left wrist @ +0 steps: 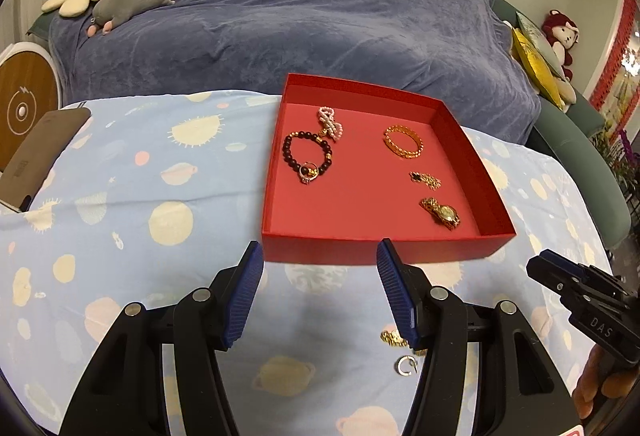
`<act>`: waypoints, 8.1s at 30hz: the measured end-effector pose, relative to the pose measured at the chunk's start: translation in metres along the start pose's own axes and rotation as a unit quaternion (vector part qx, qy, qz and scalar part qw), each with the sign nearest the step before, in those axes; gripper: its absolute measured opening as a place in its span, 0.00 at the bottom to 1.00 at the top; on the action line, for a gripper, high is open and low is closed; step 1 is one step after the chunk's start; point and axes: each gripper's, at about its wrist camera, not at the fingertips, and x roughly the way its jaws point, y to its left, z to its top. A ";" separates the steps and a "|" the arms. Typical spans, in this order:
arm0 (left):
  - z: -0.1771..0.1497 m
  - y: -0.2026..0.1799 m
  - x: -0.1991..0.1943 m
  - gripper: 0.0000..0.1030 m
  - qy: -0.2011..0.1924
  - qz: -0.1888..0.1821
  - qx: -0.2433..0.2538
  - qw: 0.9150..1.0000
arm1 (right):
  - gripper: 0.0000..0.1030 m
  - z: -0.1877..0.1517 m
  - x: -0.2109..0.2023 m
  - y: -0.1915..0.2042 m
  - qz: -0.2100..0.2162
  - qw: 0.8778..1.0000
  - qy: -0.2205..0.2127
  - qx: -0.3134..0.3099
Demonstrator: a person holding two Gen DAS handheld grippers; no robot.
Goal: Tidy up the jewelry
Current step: 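Withdraw both tools from the box toward the loose jewelry, then grasp a gold hoop earring with left tool while right tool grasps the red clover pendant, then lift the red clover chain with right tool while left tool holds the earring, then carry the earring and clover chain into the red box and open both tools, then withdraw both tools and move right tool to the gold coin-pendant chain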
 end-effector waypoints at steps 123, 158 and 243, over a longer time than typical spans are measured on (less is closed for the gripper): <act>-0.054 -0.057 0.008 0.14 0.027 -0.046 0.053 0.997 | 0.14 -0.040 -0.022 0.023 0.052 0.996 0.035 -0.058; 0.005 -0.019 -0.021 0.14 -0.026 -0.040 0.001 0.999 | 0.14 0.035 0.006 0.049 0.044 0.999 -0.024 -0.016; -0.011 0.001 -0.006 0.35 0.004 0.016 -0.012 1.000 | 0.26 -0.030 0.008 0.035 0.048 0.998 0.028 -0.030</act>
